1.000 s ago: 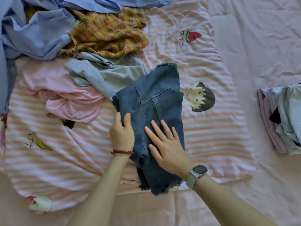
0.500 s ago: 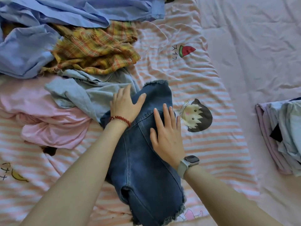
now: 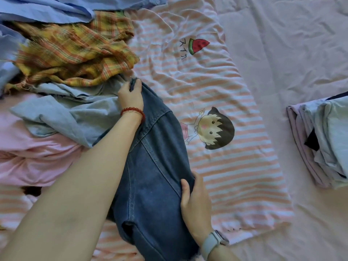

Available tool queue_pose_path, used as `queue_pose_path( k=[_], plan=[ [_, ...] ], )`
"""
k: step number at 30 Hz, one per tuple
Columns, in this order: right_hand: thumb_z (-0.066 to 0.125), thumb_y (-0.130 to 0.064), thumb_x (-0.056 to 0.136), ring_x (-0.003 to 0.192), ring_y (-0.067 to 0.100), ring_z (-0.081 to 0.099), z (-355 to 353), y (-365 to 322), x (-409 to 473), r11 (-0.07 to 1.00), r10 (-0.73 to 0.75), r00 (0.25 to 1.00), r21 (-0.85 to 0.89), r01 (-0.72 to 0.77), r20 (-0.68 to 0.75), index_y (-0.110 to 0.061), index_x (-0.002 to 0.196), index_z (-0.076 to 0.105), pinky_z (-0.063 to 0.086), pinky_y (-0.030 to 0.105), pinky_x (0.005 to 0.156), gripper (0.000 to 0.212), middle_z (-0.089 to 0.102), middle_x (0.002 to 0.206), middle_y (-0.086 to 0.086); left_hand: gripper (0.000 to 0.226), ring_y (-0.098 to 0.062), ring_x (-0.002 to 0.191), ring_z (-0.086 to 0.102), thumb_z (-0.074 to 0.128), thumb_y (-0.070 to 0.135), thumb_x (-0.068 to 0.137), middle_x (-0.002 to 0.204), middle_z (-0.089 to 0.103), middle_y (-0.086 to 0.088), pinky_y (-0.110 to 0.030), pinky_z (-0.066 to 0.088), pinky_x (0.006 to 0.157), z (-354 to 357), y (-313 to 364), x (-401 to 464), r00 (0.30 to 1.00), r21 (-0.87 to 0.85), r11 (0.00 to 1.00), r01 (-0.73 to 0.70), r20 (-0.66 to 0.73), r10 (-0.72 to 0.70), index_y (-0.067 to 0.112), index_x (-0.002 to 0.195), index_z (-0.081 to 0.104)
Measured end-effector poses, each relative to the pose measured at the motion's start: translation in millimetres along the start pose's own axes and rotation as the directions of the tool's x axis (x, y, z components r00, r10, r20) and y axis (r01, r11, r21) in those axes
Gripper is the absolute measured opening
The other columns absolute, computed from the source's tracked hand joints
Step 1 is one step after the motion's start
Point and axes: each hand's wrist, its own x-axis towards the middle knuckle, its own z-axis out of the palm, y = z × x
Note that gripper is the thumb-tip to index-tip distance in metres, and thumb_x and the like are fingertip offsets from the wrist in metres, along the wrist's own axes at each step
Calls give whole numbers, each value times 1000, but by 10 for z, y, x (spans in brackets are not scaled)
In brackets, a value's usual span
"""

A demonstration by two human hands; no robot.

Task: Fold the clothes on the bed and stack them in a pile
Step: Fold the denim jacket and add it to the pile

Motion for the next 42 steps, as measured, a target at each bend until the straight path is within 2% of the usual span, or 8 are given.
queue_pose_path(
  k=[4, 10, 14, 20, 23, 27, 35, 42],
  plan=[
    [43, -40, 95, 89, 22, 55, -82, 92, 19, 996, 80, 995, -42, -78, 67, -17, 103, 47, 37, 31, 69, 24, 53, 94, -3, 37, -30, 108, 53, 51, 33, 91, 120, 57, -16, -30, 40, 81, -36, -11, -55, 997, 316, 947, 48, 49, -67, 5, 116, 56],
    [55, -31, 90, 100, 13, 55, -300, 35, 245, 990, -101, 992, 103, 93, 71, -25, 128, 43, 47, 33, 82, 40, 55, 109, -9, 58, -34, 131, 35, 45, 37, 87, 143, 39, -14, -52, 28, 104, -647, -327, -1165, 830, 598, 592, -540, 260, 494, 18, 141, 36],
    [58, -25, 90, 119, 26, 45, -313, -185, 601, 875, -462, 882, -116, 471, 91, -13, 143, 31, 40, 34, 97, 61, 40, 138, 12, 64, -37, 142, 9, 41, 50, 87, 155, 14, -9, -58, 3, 109, -859, -881, -1792, 842, 713, 447, -540, 447, 302, 31, 145, 22],
    [48, -41, 93, 128, 30, 32, -169, -294, 835, 735, -391, 864, -458, 501, 317, -23, 149, 14, 31, 39, 101, 68, 24, 148, 14, 62, -31, 143, -1, 45, 45, 92, 157, 1, -1, -50, 0, 115, -844, -1041, -1522, 913, 718, 581, -384, 391, 120, 29, 147, 22],
    [58, -32, 89, 110, 10, 38, -162, -276, 675, 953, -290, 946, -43, 299, 148, -26, 147, 19, 30, 19, 92, 70, 41, 126, 0, 67, -38, 137, 24, 68, 31, 80, 148, 27, -20, -49, 19, 110, -972, -995, -1680, 975, 622, 755, -209, 73, 210, 14, 139, 41],
    [54, -32, 91, 113, 9, 53, -177, -162, 477, 962, -60, 969, 274, -8, 240, -21, 133, 39, 42, 26, 90, 46, 55, 124, -11, 62, -32, 117, 47, 71, 40, 75, 123, 52, -17, -41, 40, 97, -1162, -1090, -1655, 951, 277, 911, 307, -63, -301, 4, 120, 48],
    [53, -11, 93, 133, 10, 38, -385, -168, 326, 910, -182, 914, 415, 17, 362, -39, 145, 6, 33, 33, 110, 76, 28, 150, -12, 59, -17, 118, 49, 72, 12, 78, 127, 48, -4, -26, 41, 93, -1263, -1026, -1599, 954, -45, 964, 262, 161, -251, 10, 122, 33],
    [52, 3, 91, 129, -16, 27, -817, -93, 51, 889, -418, 838, 349, 297, 351, -44, 132, 27, 26, 11, 108, 67, 31, 138, -28, 69, 18, 129, 22, 58, 4, 88, 140, 23, 25, -2, 17, 105, -1445, -706, -1940, 929, -61, 971, -231, 282, 239, 31, 137, 19]
  ],
)
